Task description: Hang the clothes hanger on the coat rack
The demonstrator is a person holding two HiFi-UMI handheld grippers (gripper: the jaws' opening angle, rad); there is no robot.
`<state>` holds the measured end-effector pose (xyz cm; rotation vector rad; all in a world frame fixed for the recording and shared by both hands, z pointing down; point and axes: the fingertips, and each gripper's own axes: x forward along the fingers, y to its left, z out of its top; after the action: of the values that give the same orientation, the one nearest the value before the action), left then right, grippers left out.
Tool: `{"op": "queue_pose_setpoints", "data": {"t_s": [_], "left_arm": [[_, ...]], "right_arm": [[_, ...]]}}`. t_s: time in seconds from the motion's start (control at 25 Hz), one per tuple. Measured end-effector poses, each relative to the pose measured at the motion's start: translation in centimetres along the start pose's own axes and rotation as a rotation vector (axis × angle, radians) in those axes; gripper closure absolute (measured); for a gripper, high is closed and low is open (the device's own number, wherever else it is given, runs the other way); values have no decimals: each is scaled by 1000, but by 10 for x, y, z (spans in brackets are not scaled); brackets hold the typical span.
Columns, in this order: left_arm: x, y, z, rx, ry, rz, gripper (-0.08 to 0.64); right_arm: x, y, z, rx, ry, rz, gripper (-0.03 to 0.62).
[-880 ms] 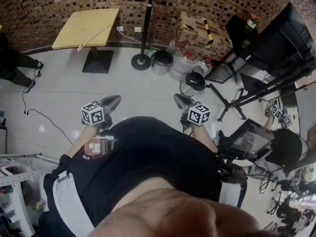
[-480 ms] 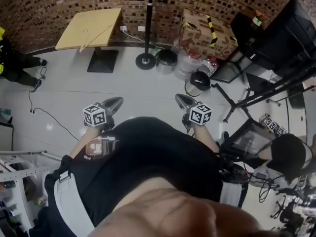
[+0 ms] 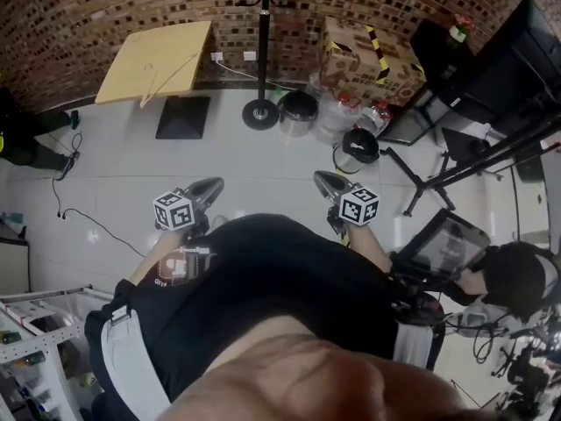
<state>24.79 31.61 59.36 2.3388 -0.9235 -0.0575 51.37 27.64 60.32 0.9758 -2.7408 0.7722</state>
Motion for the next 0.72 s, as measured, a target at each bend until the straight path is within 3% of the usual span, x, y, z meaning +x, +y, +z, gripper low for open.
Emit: {"op": "queue_pose_setpoints", "data": {"t_s": [0.12,0.4,0.72], "left_arm": [[8,29,16,-5,-10,-38,560],[-12,107,87,70,-5,-96,560],[-39,209,152,92,-1,-81,560]], "right_arm": [[20,-7,13,-8,-4,-43,578],[115,16,66,-51,-23,-81,578],[234,30,108,-72,-10,-67,578]]}}
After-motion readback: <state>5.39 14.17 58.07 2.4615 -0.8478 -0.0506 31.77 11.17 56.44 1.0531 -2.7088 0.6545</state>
